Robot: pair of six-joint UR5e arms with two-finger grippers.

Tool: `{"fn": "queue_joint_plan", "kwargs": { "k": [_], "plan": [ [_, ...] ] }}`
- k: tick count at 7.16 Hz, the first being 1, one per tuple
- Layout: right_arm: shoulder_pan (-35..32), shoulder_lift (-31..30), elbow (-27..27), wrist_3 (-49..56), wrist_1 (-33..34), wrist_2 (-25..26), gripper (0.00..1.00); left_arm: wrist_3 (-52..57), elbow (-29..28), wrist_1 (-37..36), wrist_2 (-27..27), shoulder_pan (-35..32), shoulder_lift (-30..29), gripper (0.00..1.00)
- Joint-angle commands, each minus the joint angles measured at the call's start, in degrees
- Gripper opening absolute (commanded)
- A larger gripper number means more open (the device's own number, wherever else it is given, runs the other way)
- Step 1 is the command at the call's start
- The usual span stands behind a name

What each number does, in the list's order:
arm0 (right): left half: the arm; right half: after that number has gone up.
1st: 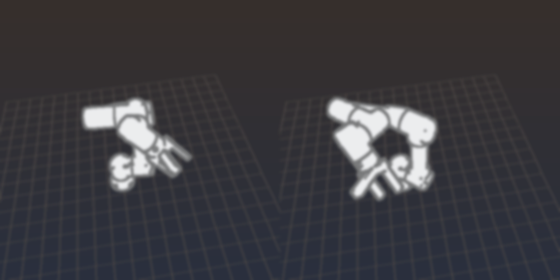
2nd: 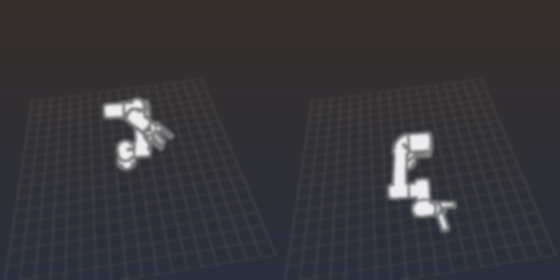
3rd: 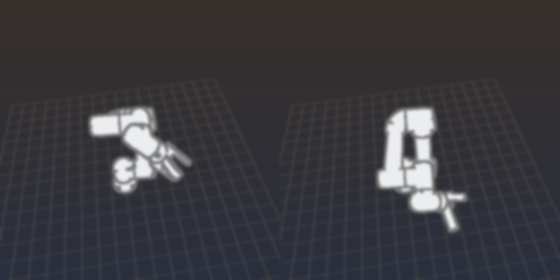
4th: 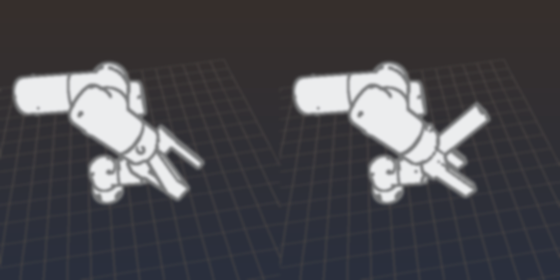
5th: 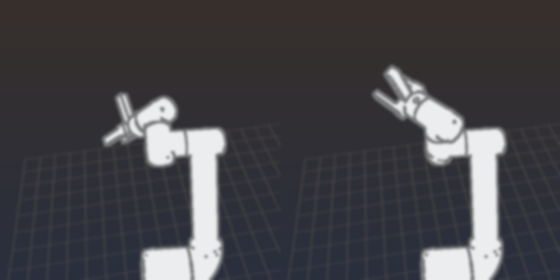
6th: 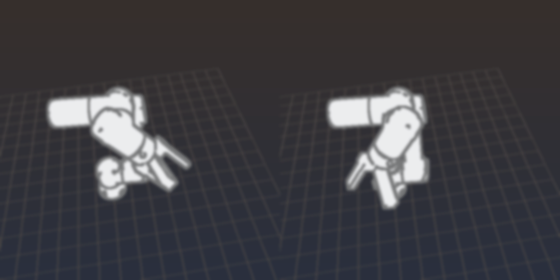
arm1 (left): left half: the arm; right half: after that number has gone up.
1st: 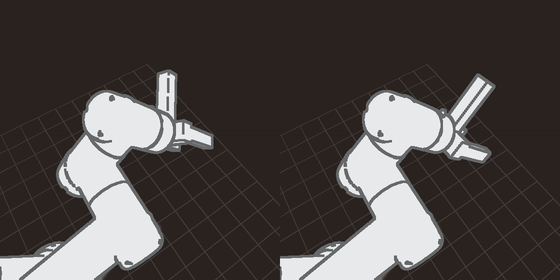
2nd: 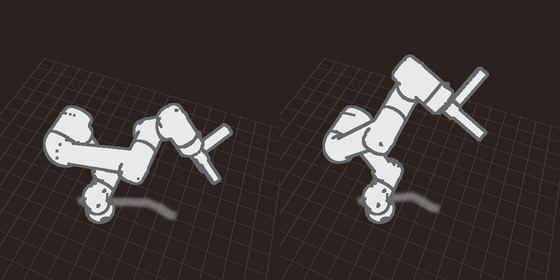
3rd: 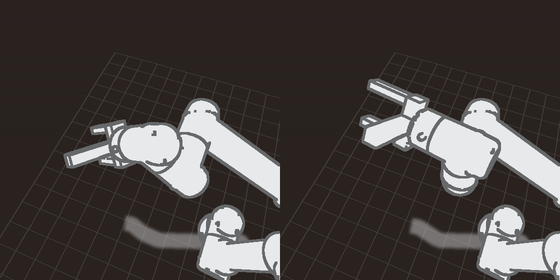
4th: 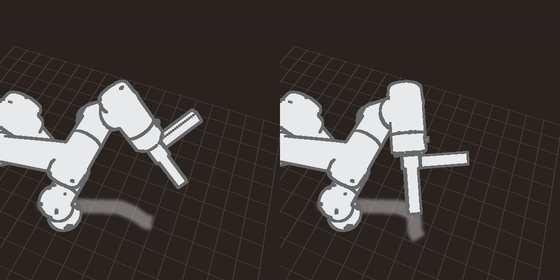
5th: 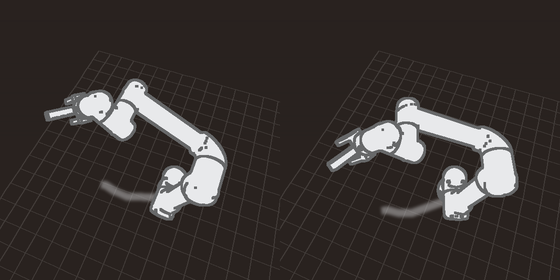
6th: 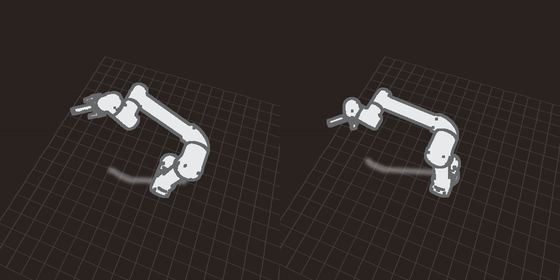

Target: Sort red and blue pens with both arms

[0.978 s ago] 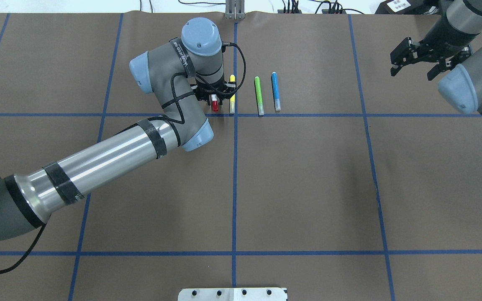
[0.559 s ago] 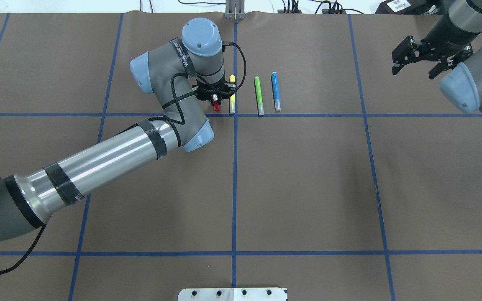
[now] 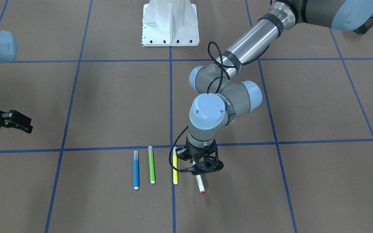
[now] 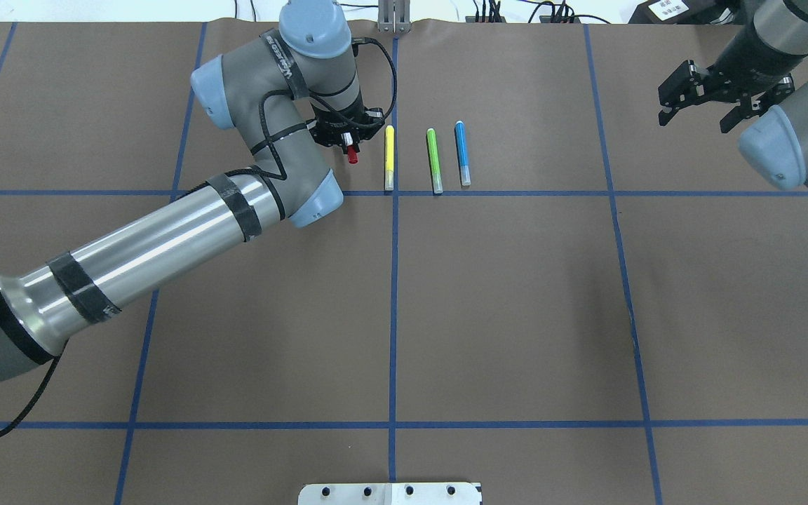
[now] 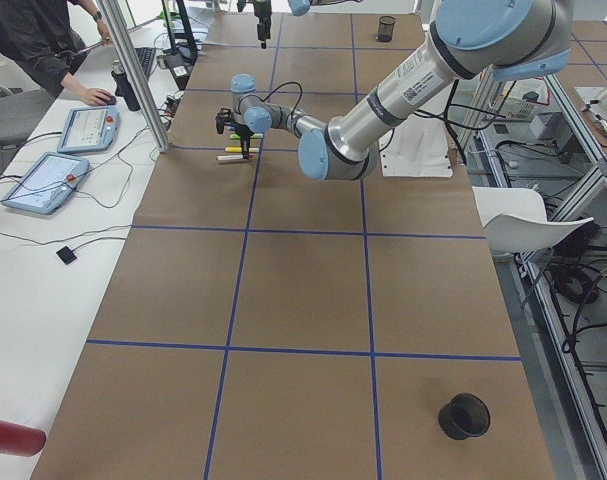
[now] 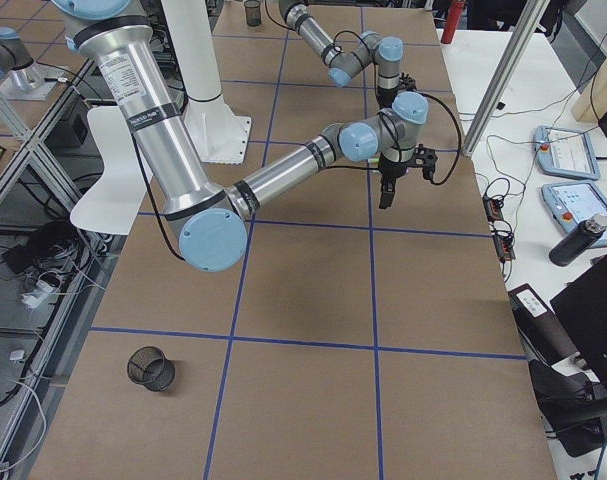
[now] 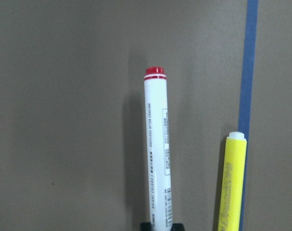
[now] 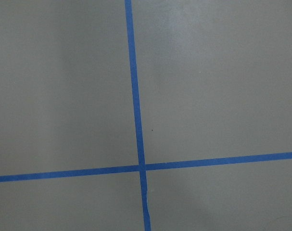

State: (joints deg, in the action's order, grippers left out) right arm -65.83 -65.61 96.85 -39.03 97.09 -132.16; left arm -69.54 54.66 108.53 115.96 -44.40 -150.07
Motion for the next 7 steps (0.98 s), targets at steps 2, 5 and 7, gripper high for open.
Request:
{"fn": "queue_joint_plan", "kwargs": {
  "k": [2,5,7],
  "plan": [
    [4.0,1.2,1.9,-1.1,-0.2,3.6,1.0,0.1,7.5,-3.2,6.6,-5.6,3.7,0.0],
    [9.3,10.7,-5.3,-3.1,-0.2,7.3,1.0,2.0,12.6,-1.2,12.2,-11.0,9.4,0.0],
    [14.0,14.5,-13.2,-11.6,-11.0,9.2,1.0,7.4,14.9,-1.0,13.5,-14.5,13.1,0.0]
  ]
}}
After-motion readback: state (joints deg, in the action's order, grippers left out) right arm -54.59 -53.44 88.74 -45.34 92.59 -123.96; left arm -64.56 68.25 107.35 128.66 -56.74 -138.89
